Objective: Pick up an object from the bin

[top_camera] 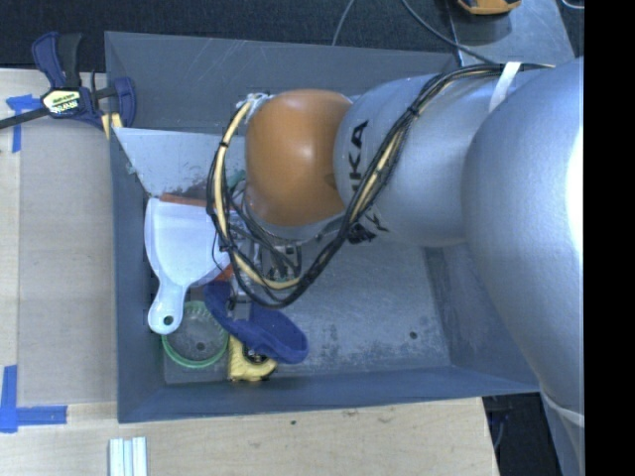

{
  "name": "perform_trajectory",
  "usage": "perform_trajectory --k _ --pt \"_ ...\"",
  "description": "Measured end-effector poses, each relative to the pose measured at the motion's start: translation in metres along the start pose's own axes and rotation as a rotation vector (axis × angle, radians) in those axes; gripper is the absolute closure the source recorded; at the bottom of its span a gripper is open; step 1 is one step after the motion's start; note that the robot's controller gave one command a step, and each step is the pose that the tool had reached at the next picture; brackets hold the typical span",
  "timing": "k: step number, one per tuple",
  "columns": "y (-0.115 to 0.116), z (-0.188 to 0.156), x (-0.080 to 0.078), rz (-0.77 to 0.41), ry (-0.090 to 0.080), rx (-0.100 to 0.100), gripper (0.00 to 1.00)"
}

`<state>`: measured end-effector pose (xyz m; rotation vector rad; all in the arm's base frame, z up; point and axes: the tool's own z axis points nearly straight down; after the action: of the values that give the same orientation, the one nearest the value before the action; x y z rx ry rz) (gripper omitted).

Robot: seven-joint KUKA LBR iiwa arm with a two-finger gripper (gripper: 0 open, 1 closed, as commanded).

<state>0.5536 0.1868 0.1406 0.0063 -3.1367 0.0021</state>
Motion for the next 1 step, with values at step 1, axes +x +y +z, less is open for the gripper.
perform_trajectory --k 1 --pt "-0.0095 0.0372 -0.0146 -0.277 -0.013 -0.005 0.00"
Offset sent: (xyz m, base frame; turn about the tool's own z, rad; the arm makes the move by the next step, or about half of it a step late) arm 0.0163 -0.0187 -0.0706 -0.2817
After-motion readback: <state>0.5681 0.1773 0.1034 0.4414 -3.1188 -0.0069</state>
